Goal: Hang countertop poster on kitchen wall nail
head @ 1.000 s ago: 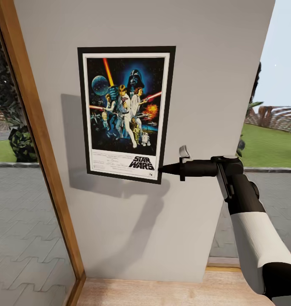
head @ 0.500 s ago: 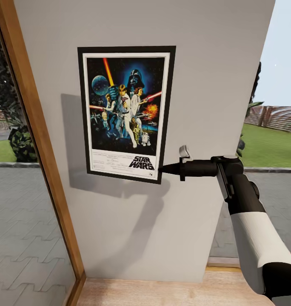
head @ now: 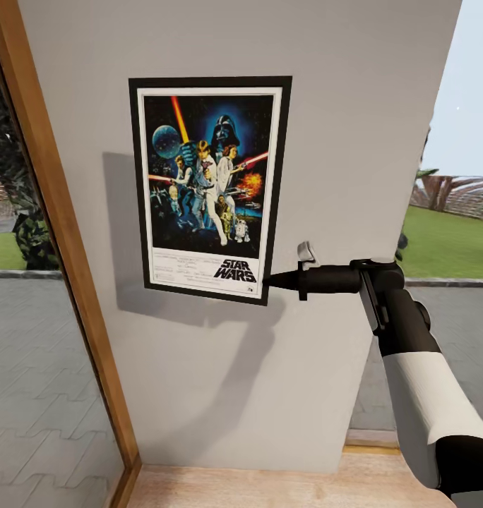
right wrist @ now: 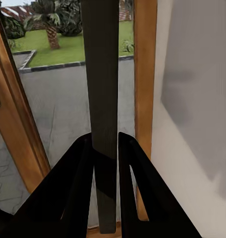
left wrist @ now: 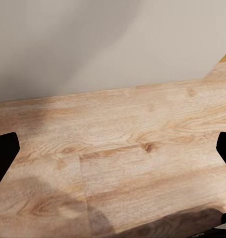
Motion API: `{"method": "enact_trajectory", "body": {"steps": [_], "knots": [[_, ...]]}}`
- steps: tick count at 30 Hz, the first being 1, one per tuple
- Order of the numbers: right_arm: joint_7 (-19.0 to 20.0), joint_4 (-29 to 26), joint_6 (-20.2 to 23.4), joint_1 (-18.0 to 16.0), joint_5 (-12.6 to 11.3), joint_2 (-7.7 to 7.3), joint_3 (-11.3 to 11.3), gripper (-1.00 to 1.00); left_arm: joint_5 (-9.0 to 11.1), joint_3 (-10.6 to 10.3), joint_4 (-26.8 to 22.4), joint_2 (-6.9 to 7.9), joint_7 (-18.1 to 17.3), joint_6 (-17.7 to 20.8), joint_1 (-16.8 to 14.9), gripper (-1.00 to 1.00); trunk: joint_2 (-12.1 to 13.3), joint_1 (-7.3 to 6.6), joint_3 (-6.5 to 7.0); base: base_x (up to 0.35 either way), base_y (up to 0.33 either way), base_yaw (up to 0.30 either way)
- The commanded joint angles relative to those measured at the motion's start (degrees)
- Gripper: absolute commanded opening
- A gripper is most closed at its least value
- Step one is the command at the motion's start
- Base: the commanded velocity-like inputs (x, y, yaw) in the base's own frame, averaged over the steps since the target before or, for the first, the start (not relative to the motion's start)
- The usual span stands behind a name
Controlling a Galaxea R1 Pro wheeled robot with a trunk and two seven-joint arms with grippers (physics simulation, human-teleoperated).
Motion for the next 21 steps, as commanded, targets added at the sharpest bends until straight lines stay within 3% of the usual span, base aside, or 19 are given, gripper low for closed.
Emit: {"method": "enact_trajectory", "body": {"steps": [1, 21], "knots": [[0.48, -0.04, 0.75, -0.02, 0.37, 0.01, -0.05, -1.00, -0.06, 0.20, -0.04, -0.03, -0.34, -0.06, 0.02, 1.00, -0.03, 0.02, -0.01, 0.009, 0.000, 0.000], [0.38, 0.38, 0.90, -0.02, 0.37, 0.01, -0.14, -1.00, -0.06, 0.20, -0.12, -0.02, -0.35, -0.06, 0.02, 1.00, -0.03, 0.02, -0.01, 0.009, 0.000, 0.000]]}}
